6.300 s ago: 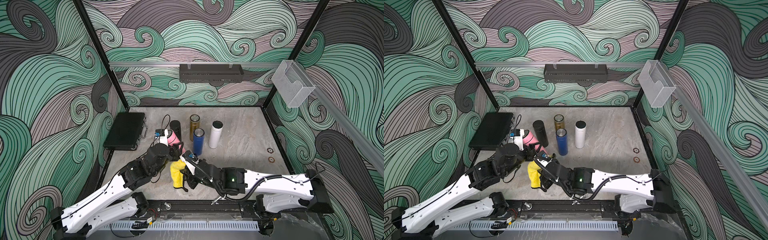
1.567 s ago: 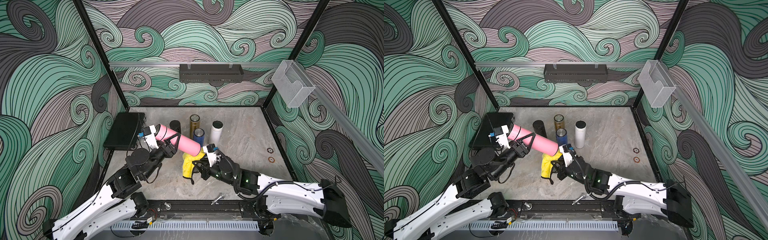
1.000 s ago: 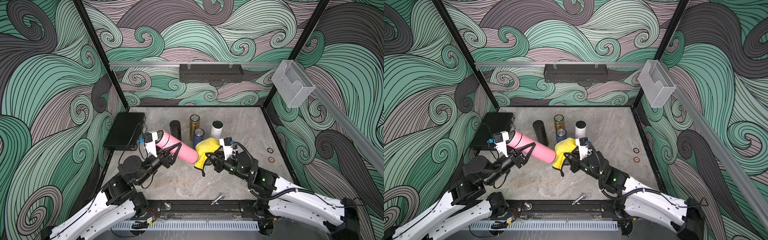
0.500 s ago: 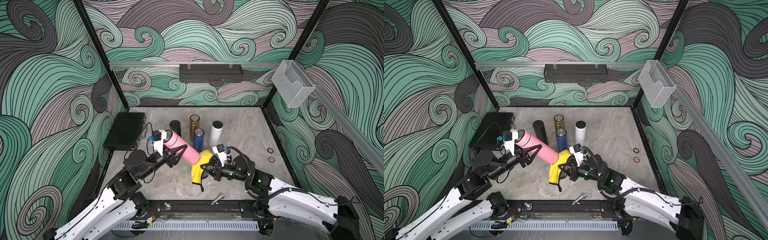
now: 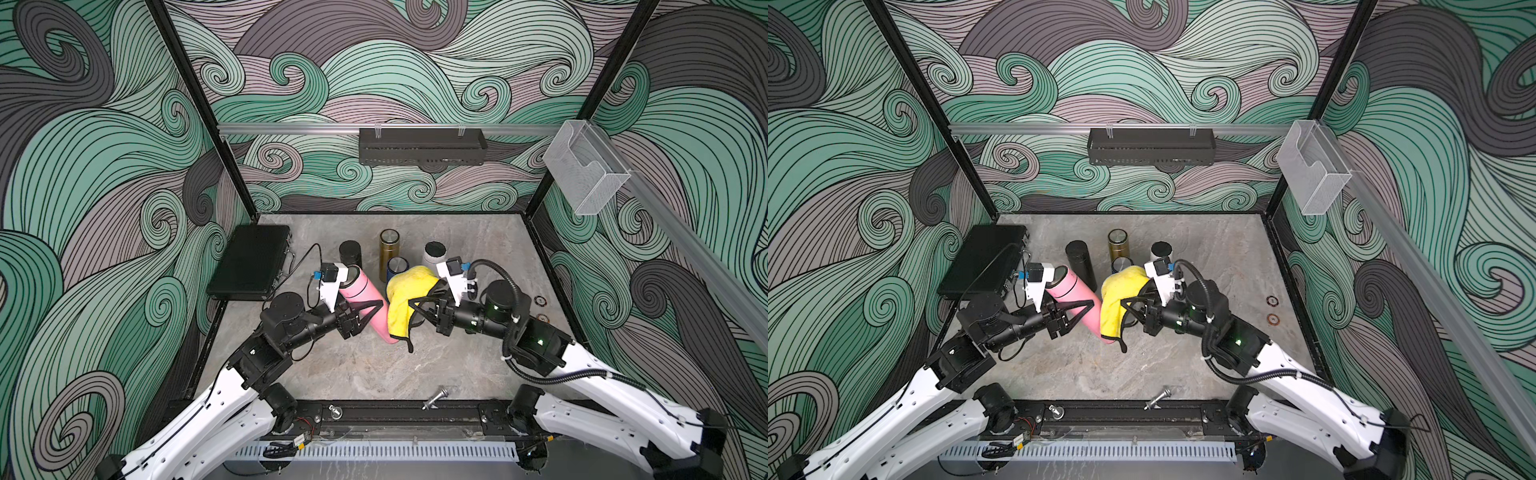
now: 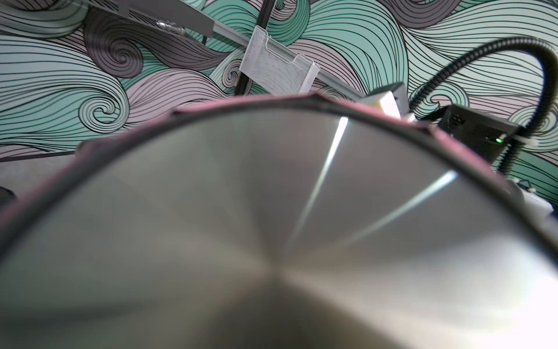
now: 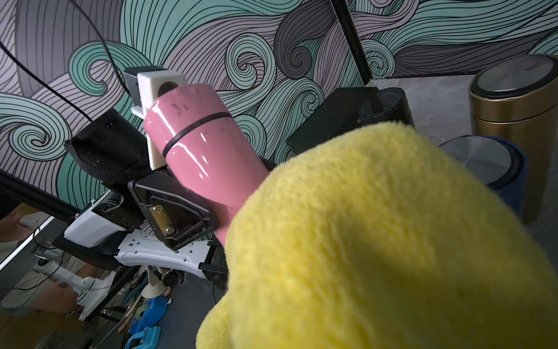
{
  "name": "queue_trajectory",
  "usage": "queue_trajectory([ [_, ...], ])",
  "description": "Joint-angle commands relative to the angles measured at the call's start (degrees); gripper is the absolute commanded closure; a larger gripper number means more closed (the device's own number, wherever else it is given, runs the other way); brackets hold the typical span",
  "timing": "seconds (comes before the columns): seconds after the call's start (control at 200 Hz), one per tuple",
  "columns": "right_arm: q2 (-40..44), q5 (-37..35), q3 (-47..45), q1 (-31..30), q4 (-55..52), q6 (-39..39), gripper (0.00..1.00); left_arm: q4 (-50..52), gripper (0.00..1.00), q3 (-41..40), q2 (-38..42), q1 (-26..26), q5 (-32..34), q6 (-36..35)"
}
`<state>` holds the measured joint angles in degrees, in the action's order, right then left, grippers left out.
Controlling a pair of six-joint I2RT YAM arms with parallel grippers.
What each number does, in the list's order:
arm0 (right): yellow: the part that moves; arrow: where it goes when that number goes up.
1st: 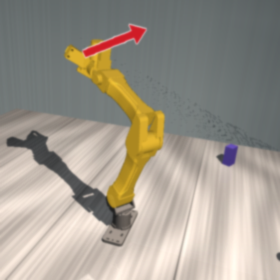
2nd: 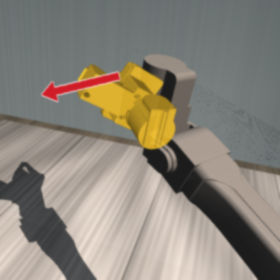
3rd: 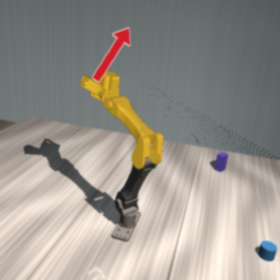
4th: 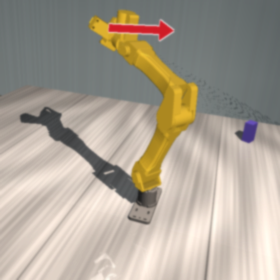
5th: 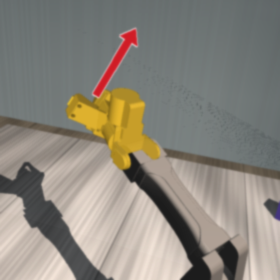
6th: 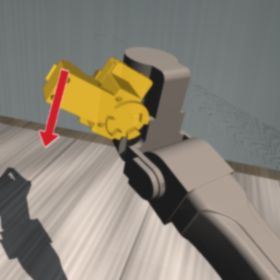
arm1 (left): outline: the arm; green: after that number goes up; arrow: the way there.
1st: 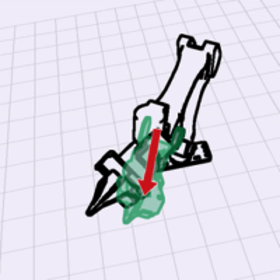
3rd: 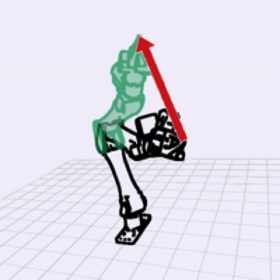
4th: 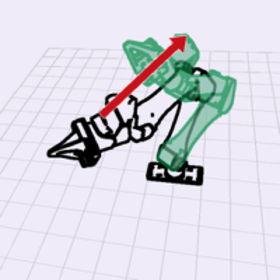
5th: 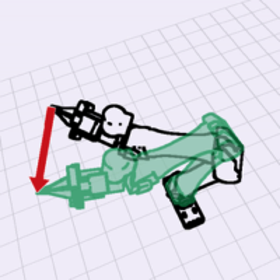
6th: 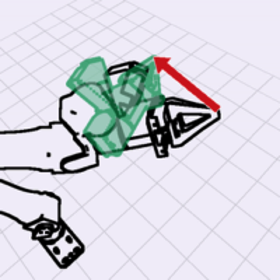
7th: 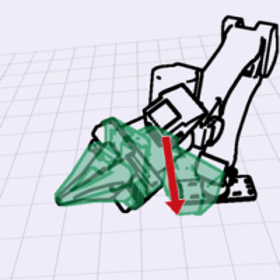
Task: Wipe the surface of the thermos
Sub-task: Wipe the dirt from the surface of the thermos, then place the cleaning item at the center of the board, then place the thermos at the center of the board.
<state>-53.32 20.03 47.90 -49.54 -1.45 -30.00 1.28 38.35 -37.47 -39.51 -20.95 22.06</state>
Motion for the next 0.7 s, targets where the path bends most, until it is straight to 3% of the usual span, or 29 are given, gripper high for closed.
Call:
queue_trajectory([
  [0.0, -3.9, 5.8, 3.3, 0.0, 1.6, 1.1, 1.00, -4.2, 1.00, 3.8, -0.7, 0.4, -7.1, -0.7],
  [0.12, -5.3, 6.5, 2.7, -0.7, -3.7, 1.1, 1.00, -4.6, 1.00, 3.9, -0.5, 0.4, -6.8, -1.6],
  [0.275, -0.8, 0.0, -1.7, -0.6, -12.7, 1.7, 1.00, -4.2, 1.00, 4.7, -0.7, 0.4, -7.2, -3.0],
  [0.445, 2.2, -3.3, 2.5, 0.8, -20.1, 5.0, 1.00, -4.0, 1.00, 4.5, -1.0, 0.4, -6.4, -3.3],
  [0.545, 1.9, -6.2, 6.2, 0.9, -25.5, 7.1, 1.00, -3.2, 1.00, 4.7, -0.6, 0.4, -4.0, -3.1],
  [0.69, 4.8, -16.6, 9.6, 2.6, -33.0, 7.7, 1.00, 2.8, 1.00, 7.5, 1.3, 0.4, 3.3, -3.0],
])
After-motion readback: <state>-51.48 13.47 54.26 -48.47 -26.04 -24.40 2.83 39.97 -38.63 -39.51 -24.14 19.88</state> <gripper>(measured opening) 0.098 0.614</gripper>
